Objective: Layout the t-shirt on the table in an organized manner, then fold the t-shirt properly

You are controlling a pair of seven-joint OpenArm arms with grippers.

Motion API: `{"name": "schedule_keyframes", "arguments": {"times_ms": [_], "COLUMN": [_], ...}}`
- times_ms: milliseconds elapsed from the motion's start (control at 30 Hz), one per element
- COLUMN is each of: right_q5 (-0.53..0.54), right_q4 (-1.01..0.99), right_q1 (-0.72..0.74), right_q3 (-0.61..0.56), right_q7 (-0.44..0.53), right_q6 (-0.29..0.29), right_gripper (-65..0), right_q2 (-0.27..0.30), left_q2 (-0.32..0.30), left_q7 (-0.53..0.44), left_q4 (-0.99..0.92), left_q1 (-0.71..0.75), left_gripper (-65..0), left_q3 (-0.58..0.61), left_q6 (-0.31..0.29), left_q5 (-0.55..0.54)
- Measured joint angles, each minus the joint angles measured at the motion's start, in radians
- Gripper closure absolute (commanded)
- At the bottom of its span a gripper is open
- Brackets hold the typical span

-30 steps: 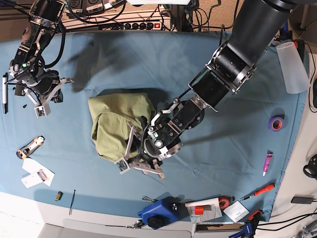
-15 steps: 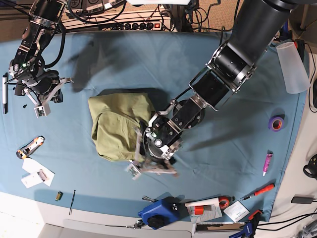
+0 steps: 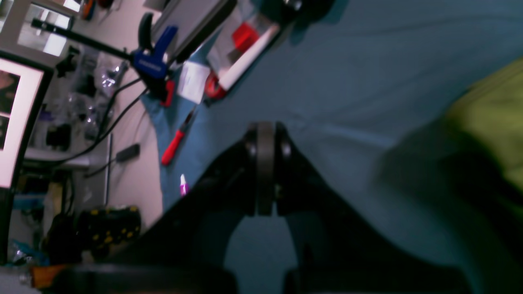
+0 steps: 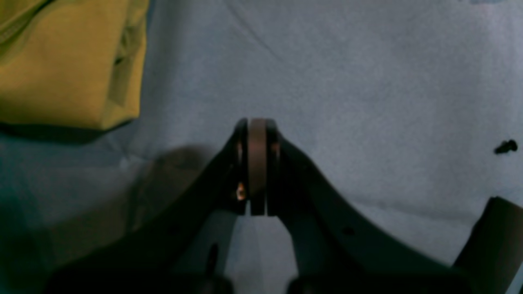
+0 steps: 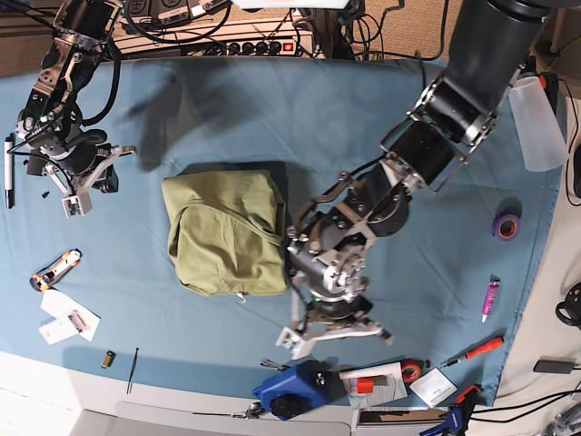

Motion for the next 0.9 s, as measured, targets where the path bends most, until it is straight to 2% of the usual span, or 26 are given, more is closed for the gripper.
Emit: {"name": "schedule_keyframes", "arguments": {"times_ms": [133, 267, 333, 400, 600, 767, 900], "right_q5": [0.000, 0.004, 0.017, 0.059, 0.243, 0.322, 0.364], "right_q4": [0.000, 0.000, 0.000, 0.000, 0.000, 0.000, 0.000], "right_q1": [0.000, 0.000, 0.000, 0.000, 0.000, 0.000, 0.000], "right_q3": [0.000, 0.000, 0.000, 0.001, 0.000, 0.000, 0.000], "right_q7": [-0.002, -0.002, -0.002, -0.006, -0.056, -0.114, -0.166], "right_q6": [0.000, 0.000, 0.022, 0.065, 0.064, 0.064, 0.064], "right_gripper": [0.0, 0.0, 0.0, 0.0, 0.0, 0.0, 0.0], "right_q2": [0.000, 0.000, 0.000, 0.000, 0.000, 0.000, 0.000], "left_q2": [-0.070, -0.126, -0.143, -0.164, -0.216, -0.250, -0.251], "left_q7": [0.003, 0.009, 0.005, 0.002, 0.005, -0.009, -0.021], "left_q4": [0.017, 0.113, 0.191, 0.261, 0.402, 0.532, 0.629], "left_q1": [0.058, 0.140, 0.183, 0.234, 0.420, 0.583, 0.710], "left_gripper": [0.0, 0.0, 0.0, 0.0, 0.0, 0.0, 0.0], "left_q3": [-0.040, -0.152, -0.223, -0.294, -0.448, -0.554, -0.623], "left_q6": [-0.005, -0.028, -0.041, -0.052, -0.097, -0.142, -0.168], "left_q5": [-0.036, -0.087, -0.106, -0.132, -0.225, -0.295, -0.340]}}
